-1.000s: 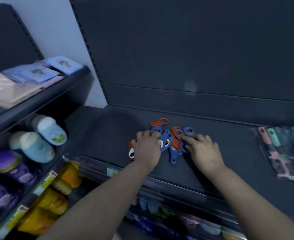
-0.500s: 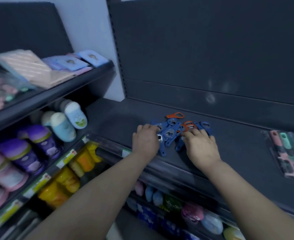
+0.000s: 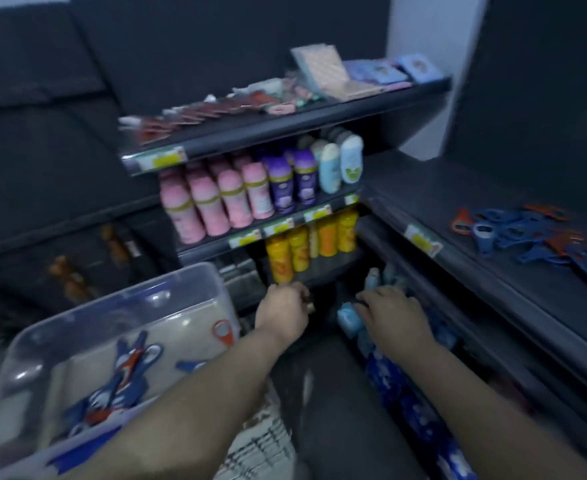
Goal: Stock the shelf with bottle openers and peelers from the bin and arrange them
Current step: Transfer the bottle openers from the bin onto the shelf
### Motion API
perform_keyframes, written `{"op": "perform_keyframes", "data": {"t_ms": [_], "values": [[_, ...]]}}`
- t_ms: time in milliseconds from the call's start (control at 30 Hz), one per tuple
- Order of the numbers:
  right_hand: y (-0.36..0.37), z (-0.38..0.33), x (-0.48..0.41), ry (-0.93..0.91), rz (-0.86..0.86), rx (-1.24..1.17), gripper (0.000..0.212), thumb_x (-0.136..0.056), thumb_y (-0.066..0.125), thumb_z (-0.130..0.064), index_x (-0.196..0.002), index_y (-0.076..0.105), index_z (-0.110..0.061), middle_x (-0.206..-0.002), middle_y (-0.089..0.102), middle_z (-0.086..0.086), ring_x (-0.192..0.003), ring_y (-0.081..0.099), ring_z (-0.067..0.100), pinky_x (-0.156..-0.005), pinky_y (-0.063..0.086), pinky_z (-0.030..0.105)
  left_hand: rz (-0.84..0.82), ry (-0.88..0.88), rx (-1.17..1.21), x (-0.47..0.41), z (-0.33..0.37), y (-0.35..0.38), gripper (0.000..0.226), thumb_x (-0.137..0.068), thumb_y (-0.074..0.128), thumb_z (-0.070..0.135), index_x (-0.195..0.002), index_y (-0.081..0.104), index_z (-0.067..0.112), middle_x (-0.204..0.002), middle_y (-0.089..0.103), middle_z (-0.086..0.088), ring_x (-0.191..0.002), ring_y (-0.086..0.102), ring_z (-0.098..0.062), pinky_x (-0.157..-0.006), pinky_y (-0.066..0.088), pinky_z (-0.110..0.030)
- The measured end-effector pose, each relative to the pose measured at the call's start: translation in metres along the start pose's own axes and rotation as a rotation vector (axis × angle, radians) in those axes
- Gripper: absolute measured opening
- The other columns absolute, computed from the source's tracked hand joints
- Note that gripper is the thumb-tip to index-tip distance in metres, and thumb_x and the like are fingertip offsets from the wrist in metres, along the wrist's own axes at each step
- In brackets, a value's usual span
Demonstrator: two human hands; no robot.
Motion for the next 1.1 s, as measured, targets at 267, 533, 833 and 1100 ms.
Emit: {"op": "perform_keyframes", "data": {"t_ms": [267, 533, 833, 1100], "values": [[0.041, -0.166, -0.018, -0.286, -0.062, 0.007, 0.032, -0.102, 0.030, -0.040, -0.120, 0.053, -0.026, -0.115, 0.056, -0.003, -0.109, 0.048, 0.020, -0.081, 0.039, 0.035, 0.088, -0.355, 0.036, 0.073, -0.183, -0.052, 0.031, -0.087, 0.058, 0.016, -0.117, 0.065, 0.022, -0.119, 0.064, -0.004, -0.111, 0.059, -0.022, -0.093, 0.050, -0.032], [0.145, -0.302, -0.062, -0.325, -0.380, -0.130, 0.028, -0.098, 0.046, -0.025, -0.124, 0.053, -0.021, -0.118, 0.061, 0.000, -0.103, 0.058, 0.019, -0.071, 0.034, 0.020, -0.039, -0.598, 0.087, 0.110, -0.365, -0.080, 0.022, -0.090, 0.056, 0.033, -0.098, 0.066, 0.016, -0.106, 0.069, -0.010, -0.102, 0.063, -0.030, -0.082, 0.051, -0.032], [0.239, -0.320, -0.070, -0.223, -0.823, 0.081, 0.031, -0.090, 0.058, -0.030, -0.113, 0.056, -0.009, -0.114, 0.062, 0.012, -0.100, 0.060, 0.026, -0.077, 0.046, 0.029, -0.232, -0.664, 0.143, 0.118, -0.441, -0.043, 0.028, -0.094, 0.051, 0.019, -0.119, 0.062, 0.012, -0.120, 0.064, -0.010, -0.109, 0.060, -0.026, -0.088, 0.048, -0.029], [0.265, -0.337, -0.080, -0.352, -0.865, 0.273, 0.034, -0.076, 0.073, -0.025, -0.104, 0.055, -0.014, -0.109, 0.061, 0.006, -0.098, 0.061, 0.021, -0.069, 0.046, 0.027, -0.284, -0.742, 0.144, 0.123, -0.445, -0.022, 0.027, -0.089, 0.056, 0.019, -0.115, 0.061, 0.014, -0.114, 0.065, -0.008, -0.105, 0.060, -0.026, -0.084, 0.049, -0.030]]}}
Point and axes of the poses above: each hand's wrist, its own x-axis away from the middle knuckle, its own y-axis out of the palm, z = x × y, the point moved 7 cm from there along -x, towards the middle knuckle
